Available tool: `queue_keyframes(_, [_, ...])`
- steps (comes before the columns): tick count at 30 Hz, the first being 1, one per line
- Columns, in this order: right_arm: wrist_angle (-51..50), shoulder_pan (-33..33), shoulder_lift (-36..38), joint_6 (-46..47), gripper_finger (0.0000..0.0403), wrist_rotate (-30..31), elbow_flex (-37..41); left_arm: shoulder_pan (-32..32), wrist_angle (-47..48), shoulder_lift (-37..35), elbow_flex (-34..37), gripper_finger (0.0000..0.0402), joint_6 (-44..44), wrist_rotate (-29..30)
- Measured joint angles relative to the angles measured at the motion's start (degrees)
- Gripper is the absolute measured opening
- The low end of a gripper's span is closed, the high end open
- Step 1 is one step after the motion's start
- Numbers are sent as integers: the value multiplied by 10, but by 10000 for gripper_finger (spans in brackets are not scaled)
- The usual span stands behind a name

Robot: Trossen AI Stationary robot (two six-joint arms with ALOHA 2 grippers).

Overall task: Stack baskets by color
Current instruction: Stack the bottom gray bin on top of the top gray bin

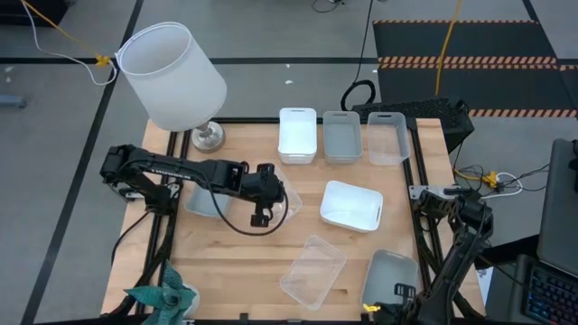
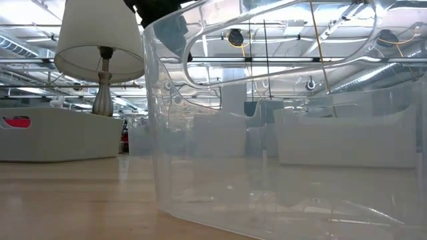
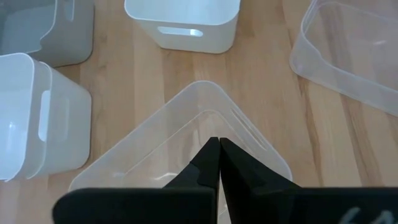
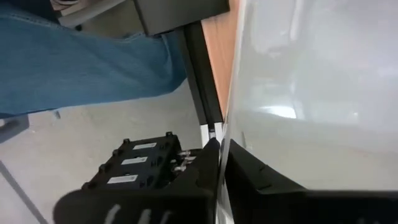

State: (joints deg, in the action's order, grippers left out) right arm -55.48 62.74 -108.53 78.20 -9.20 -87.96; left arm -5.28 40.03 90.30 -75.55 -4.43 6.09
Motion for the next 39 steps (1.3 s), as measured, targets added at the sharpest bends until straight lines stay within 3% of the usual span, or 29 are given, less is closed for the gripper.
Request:
queue_keyframes(13, [-15, 3, 73, 37, 1, -30, -6, 0, 0, 0, 0, 15, 0, 0])
queue_keyframes(24, [-183, -2, 78, -19, 1, -27, -127, 0, -17, 0, 0, 15, -5, 0])
queue_keyframes(30, [-339, -15, 79, -84, 0, 32, -210, 0, -32, 0, 0, 15, -9, 0])
queue_keyframes(34, [-341, -22, 94, -249, 0, 100, -218, 0, -32, 0, 0, 15, -8, 0])
queue_keyframes(39, [-345, -44, 111, -386, 0, 217, -213, 0, -31, 0, 0, 15, 1, 0])
